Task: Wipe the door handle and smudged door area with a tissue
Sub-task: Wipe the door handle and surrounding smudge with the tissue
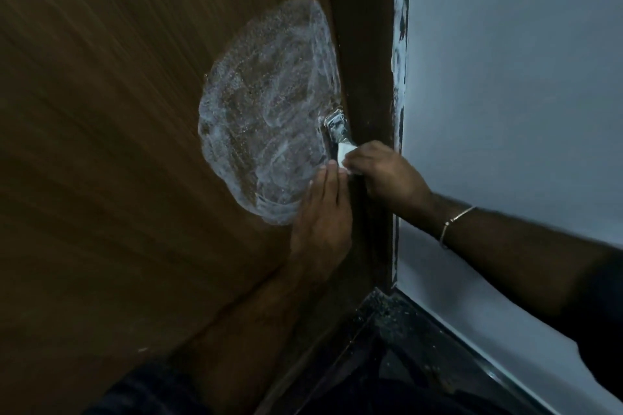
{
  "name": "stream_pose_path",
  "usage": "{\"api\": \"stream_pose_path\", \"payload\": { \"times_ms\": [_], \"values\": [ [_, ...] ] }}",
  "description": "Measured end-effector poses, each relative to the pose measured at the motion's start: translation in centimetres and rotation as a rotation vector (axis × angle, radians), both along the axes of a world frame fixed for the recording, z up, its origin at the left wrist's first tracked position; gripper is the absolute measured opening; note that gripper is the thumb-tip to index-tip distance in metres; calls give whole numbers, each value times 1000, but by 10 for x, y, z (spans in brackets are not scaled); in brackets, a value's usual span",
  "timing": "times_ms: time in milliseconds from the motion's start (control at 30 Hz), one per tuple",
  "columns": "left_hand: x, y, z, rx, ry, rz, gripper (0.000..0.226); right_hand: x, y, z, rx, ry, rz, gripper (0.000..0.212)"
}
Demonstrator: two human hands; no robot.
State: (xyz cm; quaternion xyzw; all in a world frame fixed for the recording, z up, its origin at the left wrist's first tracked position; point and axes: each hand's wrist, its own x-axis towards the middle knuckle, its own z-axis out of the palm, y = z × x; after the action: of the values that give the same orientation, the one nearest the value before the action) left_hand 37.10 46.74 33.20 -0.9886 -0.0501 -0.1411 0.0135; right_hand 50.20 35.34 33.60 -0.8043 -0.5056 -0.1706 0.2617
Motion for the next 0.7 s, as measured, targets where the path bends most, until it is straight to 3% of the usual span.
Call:
{"api": "stream_pose_path", "payload": {
  "times_ms": [133, 267, 700],
  "values": [
    [-3, -3, -8, 51, 49, 23, 76, 8, 7, 3, 63, 41, -118, 29],
    [-2, -7, -8, 83, 99, 56, 80, 9, 9, 0, 44, 24, -79, 27],
    [-1, -11, -10, 37, 76, 92, 76, 1, 19, 9, 29, 48, -127, 23]
  ]
}}
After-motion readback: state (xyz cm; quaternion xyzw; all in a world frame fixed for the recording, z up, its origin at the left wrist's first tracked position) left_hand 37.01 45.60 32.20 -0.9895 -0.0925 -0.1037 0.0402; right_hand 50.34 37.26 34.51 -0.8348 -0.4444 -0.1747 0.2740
